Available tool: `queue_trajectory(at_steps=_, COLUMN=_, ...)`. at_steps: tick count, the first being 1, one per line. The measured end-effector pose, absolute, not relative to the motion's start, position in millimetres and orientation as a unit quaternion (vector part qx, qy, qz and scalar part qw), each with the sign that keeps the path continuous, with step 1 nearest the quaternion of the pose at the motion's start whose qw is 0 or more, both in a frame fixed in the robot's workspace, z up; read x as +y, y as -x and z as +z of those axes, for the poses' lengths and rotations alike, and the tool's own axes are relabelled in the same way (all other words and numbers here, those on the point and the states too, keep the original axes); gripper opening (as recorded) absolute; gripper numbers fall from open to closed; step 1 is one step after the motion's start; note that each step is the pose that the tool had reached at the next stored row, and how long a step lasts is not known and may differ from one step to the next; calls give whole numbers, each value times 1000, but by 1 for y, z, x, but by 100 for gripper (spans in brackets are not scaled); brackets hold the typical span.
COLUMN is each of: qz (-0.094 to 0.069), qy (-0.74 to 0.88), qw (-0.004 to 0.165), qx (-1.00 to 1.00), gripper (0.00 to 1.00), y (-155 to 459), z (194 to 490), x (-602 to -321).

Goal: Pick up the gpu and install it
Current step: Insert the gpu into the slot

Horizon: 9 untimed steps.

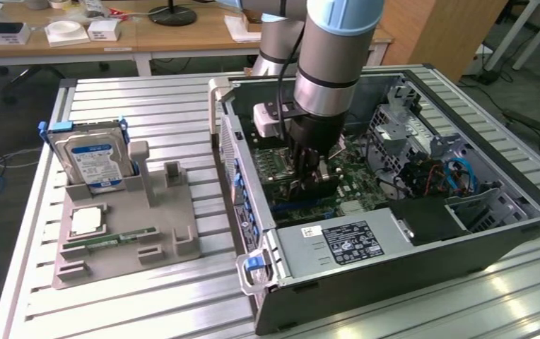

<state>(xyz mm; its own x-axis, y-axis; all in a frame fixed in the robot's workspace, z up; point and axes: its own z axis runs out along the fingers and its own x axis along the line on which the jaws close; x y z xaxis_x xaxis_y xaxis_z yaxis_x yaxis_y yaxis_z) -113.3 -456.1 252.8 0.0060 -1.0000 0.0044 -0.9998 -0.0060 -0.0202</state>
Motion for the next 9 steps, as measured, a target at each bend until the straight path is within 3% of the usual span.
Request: queue_trajectory(at_steps=9, qz=-8, qy=709, qw=5, qx=705, gripper=26, y=113, z=253, x=-456)
